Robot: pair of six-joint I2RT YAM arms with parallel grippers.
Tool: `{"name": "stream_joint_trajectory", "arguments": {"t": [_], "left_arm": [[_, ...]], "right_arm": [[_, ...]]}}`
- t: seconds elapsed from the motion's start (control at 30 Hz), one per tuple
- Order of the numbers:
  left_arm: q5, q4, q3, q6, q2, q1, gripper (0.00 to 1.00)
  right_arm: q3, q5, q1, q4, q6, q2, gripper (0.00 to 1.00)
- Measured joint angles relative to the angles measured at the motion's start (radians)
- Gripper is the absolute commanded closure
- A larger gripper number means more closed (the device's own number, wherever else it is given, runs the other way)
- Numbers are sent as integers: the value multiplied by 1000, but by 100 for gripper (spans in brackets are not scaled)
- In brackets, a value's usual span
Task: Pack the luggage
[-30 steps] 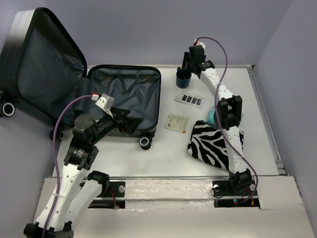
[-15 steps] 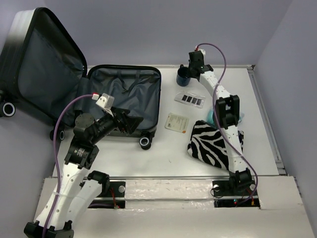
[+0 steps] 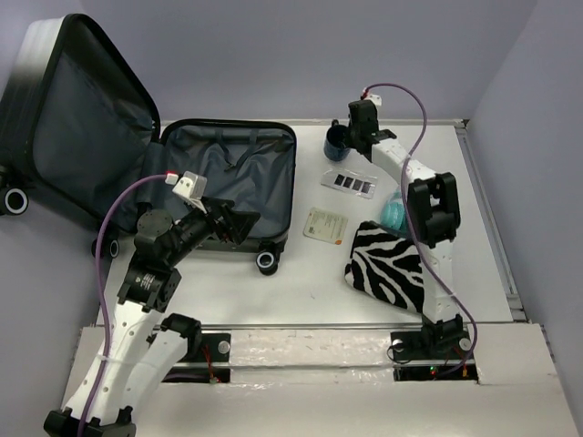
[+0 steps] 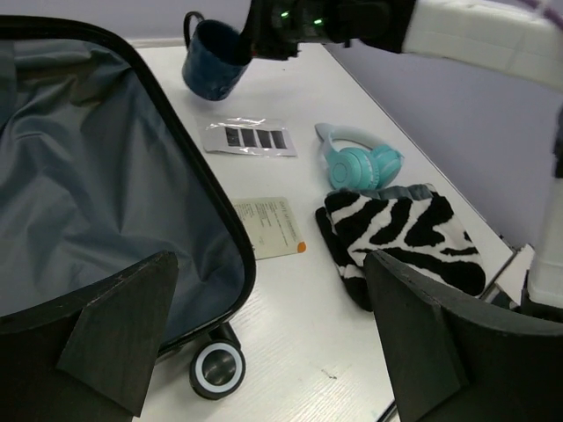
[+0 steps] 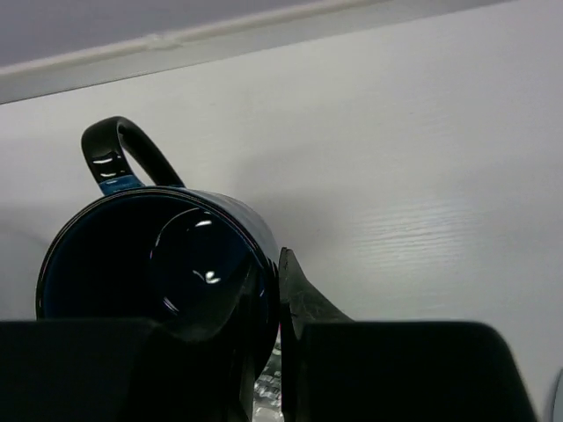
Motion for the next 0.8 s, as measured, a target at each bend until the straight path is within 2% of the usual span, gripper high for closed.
{"name": "stream_joint_trajectory", "arguments": {"t": [0.13, 0.3, 0.4, 0.5, 0.7, 0.8], "left_arm": [[-79, -32, 0, 0, -16, 2, 1], [-159, -58, 0, -1, -48, 11, 1], [-205, -71, 0, -1, -72, 14, 1], [-240, -77, 1, -2, -93, 19, 1], [-298, -96, 1, -5, -104, 19, 1], [-326, -109, 1, -9, -112, 19, 1]], "right_arm": [[-92, -28, 102, 64, -51, -181, 93], [-41, -53, 309, 218, -98, -228, 93], [39, -75, 426, 243, -135, -162, 93], [153, -70, 512, 248, -187, -31, 93], [378, 20, 586, 214, -325, 252, 93], [397, 63, 599, 207, -403, 309, 91]]}}
